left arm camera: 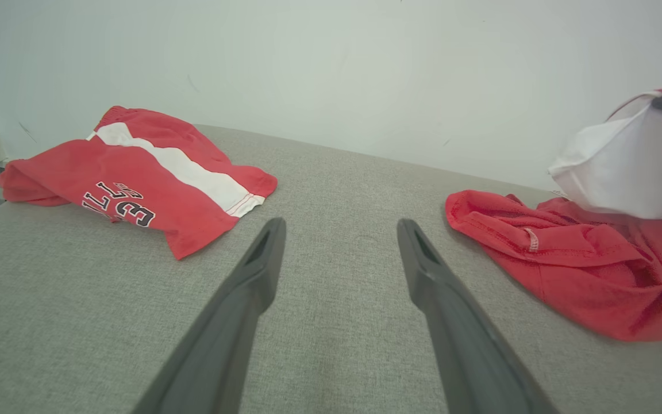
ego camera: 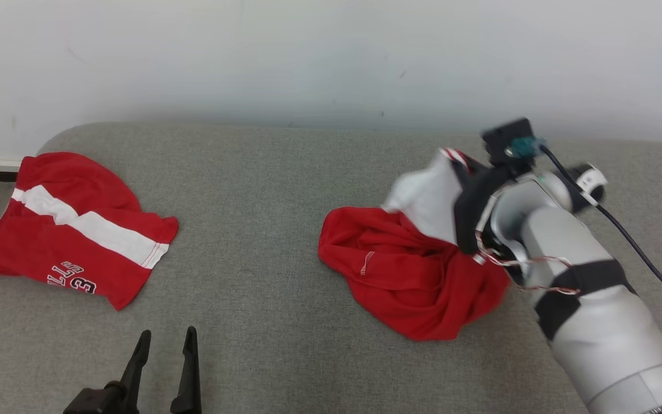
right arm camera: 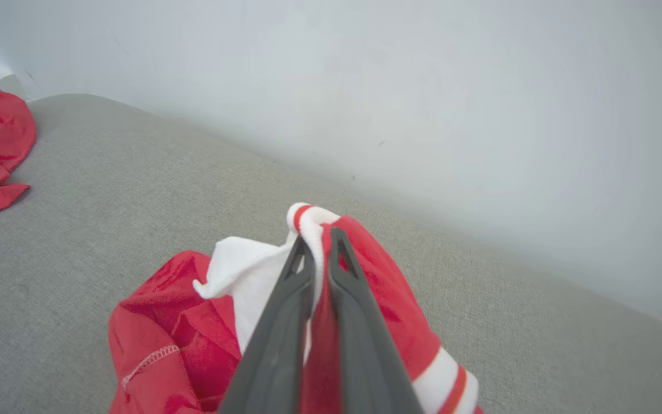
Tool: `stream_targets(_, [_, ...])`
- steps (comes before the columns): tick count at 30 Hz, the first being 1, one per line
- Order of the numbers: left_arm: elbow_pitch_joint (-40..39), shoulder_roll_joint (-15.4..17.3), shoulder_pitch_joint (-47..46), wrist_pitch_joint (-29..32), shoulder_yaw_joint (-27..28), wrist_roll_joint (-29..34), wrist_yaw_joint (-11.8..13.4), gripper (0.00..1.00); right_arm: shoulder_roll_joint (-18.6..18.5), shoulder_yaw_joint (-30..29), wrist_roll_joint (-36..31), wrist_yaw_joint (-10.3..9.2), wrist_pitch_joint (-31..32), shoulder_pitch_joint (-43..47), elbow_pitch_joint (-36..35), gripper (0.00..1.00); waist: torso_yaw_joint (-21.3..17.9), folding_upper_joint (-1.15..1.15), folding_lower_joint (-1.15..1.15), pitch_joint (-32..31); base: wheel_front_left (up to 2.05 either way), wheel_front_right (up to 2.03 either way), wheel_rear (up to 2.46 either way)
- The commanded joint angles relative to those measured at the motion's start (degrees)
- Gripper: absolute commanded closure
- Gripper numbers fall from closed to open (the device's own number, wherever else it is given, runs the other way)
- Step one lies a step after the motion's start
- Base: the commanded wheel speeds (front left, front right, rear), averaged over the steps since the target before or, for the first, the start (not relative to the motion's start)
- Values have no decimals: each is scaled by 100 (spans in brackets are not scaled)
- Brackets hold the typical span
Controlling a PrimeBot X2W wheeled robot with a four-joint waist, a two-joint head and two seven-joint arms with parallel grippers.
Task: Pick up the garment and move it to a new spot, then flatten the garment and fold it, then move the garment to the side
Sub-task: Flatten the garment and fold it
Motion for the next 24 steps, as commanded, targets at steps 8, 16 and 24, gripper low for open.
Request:
stream_targets(8, [-52, 44, -17, -14, 28, -52, 30, 0, 299, 1181, 915, -13, -346, -708, -1322, 100, 14, -1, 0, -23, 0, 0, 0])
stream_targets(16, [-75, -1, -67, -15, 6, -30, 30, 0, 466, 1314, 1560, -13, -1590, -1675, -1674, 100, 113, -1, 0, 27, 0, 0, 0])
stream_targets(24, [-100, -31, -10, -15, 51, -30, 41, 0, 336, 703, 1186, -13, -1874, -1442, -647, 100, 29, -1, 0, 81, 0, 0, 0])
